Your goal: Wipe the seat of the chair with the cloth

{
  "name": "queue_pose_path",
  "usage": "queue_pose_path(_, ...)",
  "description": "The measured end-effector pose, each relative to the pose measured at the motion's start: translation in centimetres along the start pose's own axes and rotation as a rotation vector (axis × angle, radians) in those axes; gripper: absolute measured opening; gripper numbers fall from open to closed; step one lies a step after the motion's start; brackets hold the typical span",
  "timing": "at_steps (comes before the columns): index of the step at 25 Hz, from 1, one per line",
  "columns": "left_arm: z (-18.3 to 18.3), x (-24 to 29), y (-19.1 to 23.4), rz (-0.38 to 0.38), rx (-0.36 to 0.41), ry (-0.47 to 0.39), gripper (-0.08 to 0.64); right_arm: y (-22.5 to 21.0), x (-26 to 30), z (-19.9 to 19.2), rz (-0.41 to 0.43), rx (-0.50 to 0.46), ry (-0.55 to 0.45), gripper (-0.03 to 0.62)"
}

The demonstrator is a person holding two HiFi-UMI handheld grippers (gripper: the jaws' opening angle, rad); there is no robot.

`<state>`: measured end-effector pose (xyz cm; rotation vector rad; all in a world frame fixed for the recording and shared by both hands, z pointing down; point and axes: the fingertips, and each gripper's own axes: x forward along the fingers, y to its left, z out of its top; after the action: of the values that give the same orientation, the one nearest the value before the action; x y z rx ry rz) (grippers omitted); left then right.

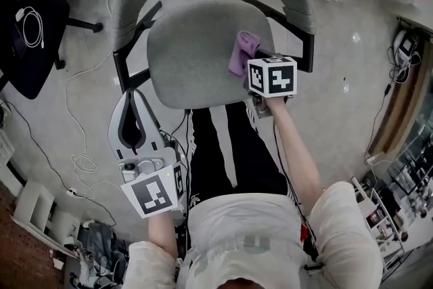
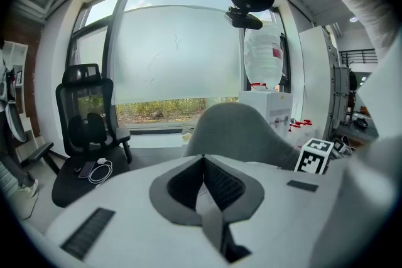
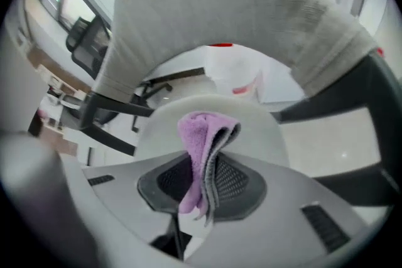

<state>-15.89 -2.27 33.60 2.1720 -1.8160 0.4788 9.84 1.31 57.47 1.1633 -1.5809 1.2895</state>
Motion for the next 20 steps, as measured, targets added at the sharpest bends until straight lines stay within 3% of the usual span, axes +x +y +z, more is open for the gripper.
queue_pose_path(4, -1.2, -1.0, 1.6, 0.055, -0.011, 0.024, 0.012, 11.2, 0.6, -0.9, 0.317, -0.022, -0.001, 0.087)
queue_pose_path(7, -1.9, -1.6, 2.8, 0.098, -0.017, 0.036, 0.012, 17.4, 3.1, -4.3, 0.423, -0.101, 0.079, 0.087)
queue_pose_path(14, -6.7, -3.7, 4.9, 0.169, -0.049, 0.136, 0.012, 24.2, 11.6, -11.8, 0.453, -0.198, 0.235, 0.087)
queue_pose_path(20, -7.3, -3.3, 5.5, 0.179, -0.042, 0.145, 0.012, 25.2, 13.2, -12.6, 0.448, -0.224, 0.257, 0.087)
